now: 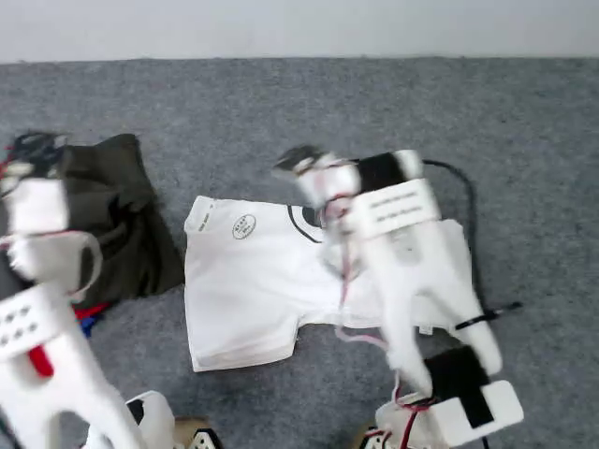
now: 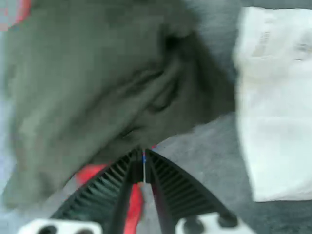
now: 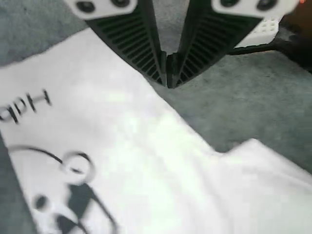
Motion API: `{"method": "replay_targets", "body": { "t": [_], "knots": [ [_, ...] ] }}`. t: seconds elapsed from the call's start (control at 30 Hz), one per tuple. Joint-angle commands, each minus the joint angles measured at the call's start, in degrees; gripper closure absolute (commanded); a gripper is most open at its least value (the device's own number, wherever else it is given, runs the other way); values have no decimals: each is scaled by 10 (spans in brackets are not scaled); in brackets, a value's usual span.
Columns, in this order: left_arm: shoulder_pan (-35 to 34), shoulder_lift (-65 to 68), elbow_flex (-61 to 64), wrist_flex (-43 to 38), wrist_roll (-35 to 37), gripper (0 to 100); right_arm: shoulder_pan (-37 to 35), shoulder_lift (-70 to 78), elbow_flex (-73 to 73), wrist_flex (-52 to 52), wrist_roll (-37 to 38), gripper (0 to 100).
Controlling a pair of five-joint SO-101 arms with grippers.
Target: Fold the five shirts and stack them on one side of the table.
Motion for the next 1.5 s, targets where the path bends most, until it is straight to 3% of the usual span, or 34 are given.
{"method": "replay_targets", "body": {
  "t": [0.0, 0.27, 0.53, 0.97, 1.23, 1.47],
  "knots": [
    [-105, -34, -15, 13, -35, 987, -116, -23, -21, 10, -36, 976],
    [-293, -17, -14, 13, -86, 987, -327, -28, 108, -106, -69, 779],
    [-396, -21, 27, 13, -149, 986, -430, -22, 203, -246, -65, 776],
    [-412, -20, 29, 12, -160, 986, -440, 133, 216, -351, -28, 780],
    [-412, -18, 29, 11, -160, 986, -438, 160, 204, -372, -27, 980],
    [-412, -18, 29, 11, -160, 986, -416, 157, 203, -374, -11, 988]
  ]
}}
